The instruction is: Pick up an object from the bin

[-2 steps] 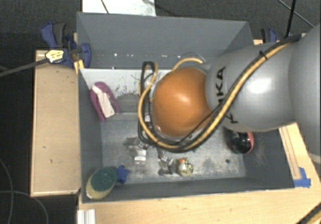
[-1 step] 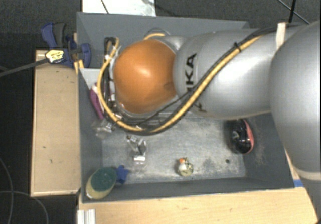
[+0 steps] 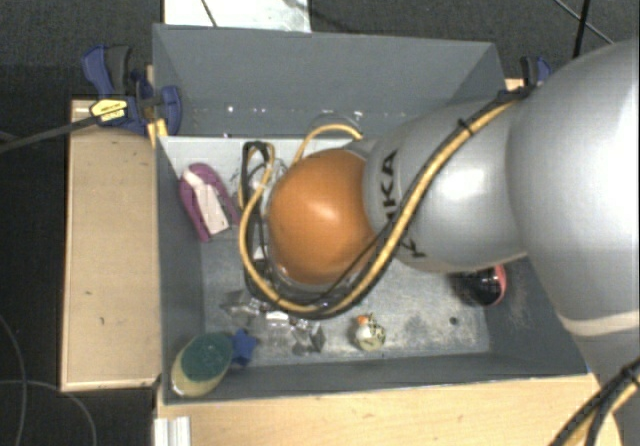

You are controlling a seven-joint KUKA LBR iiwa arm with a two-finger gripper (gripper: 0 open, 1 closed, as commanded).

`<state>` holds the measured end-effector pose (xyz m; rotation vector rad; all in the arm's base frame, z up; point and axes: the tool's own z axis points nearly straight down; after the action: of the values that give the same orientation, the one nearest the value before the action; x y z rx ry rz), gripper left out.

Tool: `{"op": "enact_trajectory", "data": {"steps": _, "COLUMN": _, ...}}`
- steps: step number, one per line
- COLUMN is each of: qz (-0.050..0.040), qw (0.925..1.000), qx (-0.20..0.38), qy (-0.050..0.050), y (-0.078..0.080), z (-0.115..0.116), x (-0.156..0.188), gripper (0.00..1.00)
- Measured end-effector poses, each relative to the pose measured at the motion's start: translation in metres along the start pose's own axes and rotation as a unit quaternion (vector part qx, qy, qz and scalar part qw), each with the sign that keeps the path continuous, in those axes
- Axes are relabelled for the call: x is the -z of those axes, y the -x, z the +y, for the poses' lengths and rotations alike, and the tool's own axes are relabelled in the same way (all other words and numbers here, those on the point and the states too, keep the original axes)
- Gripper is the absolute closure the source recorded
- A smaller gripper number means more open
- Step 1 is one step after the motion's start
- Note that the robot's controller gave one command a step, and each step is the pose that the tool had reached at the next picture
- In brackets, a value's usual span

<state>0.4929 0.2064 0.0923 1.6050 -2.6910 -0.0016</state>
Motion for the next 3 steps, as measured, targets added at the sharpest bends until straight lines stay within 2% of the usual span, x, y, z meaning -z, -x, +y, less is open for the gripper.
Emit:
{"op": "enact_trajectory", "data": {"steps": 1, "qz": -0.0042, "qw": 1.0, "qx": -0.003, "qy": -0.002, "y": 0.004, "z": -0.001, "x": 0.004, "gripper": 1.0}}
{"op": "enact_trajectory", "data": {"steps": 2, "qz": -0.0084, "qw": 0.9955, "qx": -0.094, "qy": -0.004, "y": 0.046, "z": -0.024, "x": 0.063, "gripper": 1.0}}
{"op": "enact_trajectory", "data": {"steps": 3, "qz": -0.0056, "qw": 0.9979, "qx": -0.065, "qy": -0.004, "y": 0.044, "z": -0.07, "x": 0.042, "gripper": 1.0}}
